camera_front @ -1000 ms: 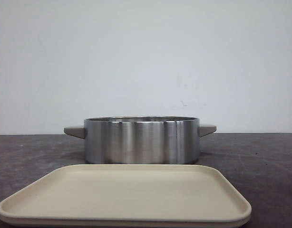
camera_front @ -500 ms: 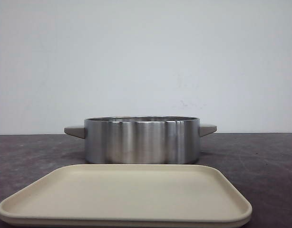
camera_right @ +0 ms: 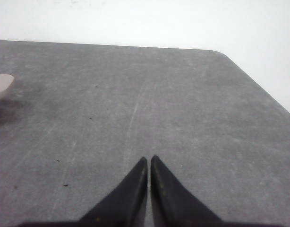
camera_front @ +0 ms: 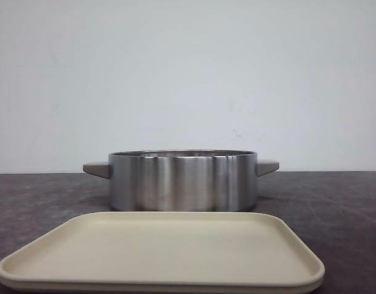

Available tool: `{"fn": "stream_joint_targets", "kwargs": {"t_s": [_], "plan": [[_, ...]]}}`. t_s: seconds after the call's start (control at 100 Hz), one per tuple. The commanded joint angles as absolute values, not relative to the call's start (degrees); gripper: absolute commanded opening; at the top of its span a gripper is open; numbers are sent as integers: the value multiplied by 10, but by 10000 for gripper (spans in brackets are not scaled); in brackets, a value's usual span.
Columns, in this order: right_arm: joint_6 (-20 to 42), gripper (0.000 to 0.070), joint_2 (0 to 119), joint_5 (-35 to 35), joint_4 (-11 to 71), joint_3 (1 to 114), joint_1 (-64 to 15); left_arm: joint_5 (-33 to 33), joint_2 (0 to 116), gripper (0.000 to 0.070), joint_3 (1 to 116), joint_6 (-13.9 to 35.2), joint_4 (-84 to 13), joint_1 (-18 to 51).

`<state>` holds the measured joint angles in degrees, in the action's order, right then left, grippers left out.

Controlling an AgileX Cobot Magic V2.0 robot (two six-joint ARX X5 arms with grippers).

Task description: Steam buns

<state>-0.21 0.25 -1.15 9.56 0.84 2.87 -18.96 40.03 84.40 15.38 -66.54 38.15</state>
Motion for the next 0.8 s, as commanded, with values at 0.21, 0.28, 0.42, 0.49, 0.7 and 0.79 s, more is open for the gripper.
{"fn": "stream_joint_targets", "kwargs": {"t_s": [0.21,0.28,0.42,0.49,0.7,0.79], "plan": [[-5,6,2,-13,87,7,29,-191,404,0,852,148,-658,386],[-5,6,2,-13,87,7,29,-191,404,0,852,148,-658,386],[-5,6,2,-13,87,7,29,-195,400,0,852,76,-672,374],[-5,6,2,-13,87,7,29,-195,389,0,852,75,-671,351],[-5,6,2,-14,87,7,29,-107,331,0,786,90,-516,274],[-5,6,2,-14,87,7,29,-79,288,0,693,73,-398,236]]}}
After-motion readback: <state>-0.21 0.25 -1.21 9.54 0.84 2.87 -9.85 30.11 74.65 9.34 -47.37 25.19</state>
